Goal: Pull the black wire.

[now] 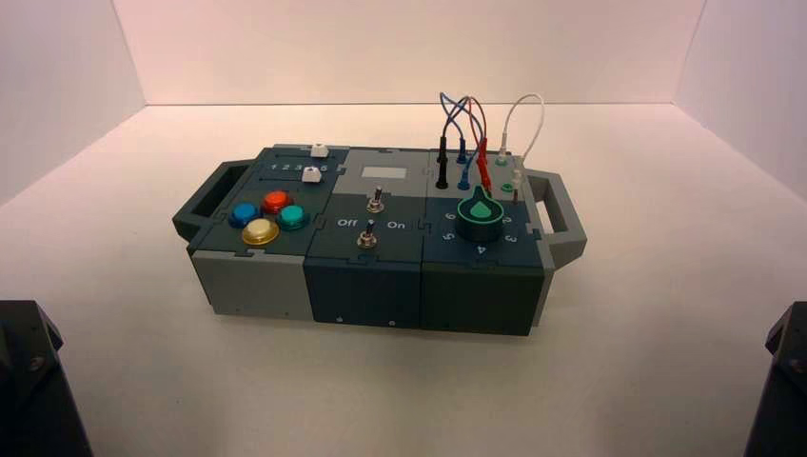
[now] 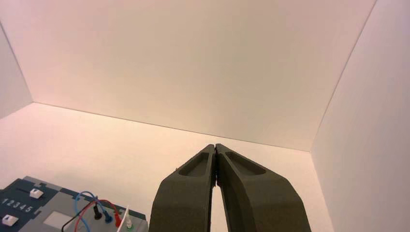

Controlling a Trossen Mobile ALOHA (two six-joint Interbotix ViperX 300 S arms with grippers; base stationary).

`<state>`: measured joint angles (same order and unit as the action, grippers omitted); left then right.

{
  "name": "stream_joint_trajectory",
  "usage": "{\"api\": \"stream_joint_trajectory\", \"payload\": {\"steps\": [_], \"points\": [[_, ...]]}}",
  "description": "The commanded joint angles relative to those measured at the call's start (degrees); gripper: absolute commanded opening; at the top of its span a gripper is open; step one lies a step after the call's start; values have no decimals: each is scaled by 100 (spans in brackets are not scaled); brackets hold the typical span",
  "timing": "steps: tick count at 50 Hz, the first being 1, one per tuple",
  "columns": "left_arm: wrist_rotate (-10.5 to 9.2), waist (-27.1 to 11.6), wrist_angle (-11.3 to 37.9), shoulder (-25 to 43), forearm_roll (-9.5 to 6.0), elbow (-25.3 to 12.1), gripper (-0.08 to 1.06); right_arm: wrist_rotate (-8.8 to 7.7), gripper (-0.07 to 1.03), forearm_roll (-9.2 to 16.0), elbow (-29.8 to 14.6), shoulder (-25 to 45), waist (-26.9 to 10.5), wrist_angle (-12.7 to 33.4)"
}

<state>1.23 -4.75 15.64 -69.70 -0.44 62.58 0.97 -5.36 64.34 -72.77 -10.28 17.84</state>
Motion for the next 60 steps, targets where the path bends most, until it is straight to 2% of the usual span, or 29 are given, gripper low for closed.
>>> {"api": "stream_joint_trajectory", "payload": {"steps": [1,15,26,31,32,38,42,44,46,47,52,60], "points": [[26,9,-9,0,-9,-149,-3,9,-2,9,-79,79,18,-18],[26,-26,62,-53,-9,-132,-3,18,-2,18,-70,79,26,-18],[26,-299,220,88,-9,-141,-3,26,-1,158,-79,132,18,0],[35,-431,272,158,-9,-149,-3,26,7,246,-97,185,18,44],[35,-510,281,185,-9,-149,-3,26,13,299,-105,229,18,70],[35,-659,281,272,-9,-176,-3,18,18,413,-132,431,9,141],[35,-729,281,352,-9,-193,-3,18,29,483,-158,615,-18,176],[35,-791,290,439,-9,-193,-3,9,38,615,-193,791,-9,237],[35,-844,299,492,-9,-193,-3,0,39,686,-202,905,-18,272],[35,-1046,378,650,-9,-237,-3,-26,48,879,-290,1169,-88,457],[35,-1266,404,853,-9,-264,-3,-44,63,984,-378,1433,-343,633],[26,-1529,492,1125,-9,-290,-3,-44,64,1081,-387,1538,-826,826]]}}
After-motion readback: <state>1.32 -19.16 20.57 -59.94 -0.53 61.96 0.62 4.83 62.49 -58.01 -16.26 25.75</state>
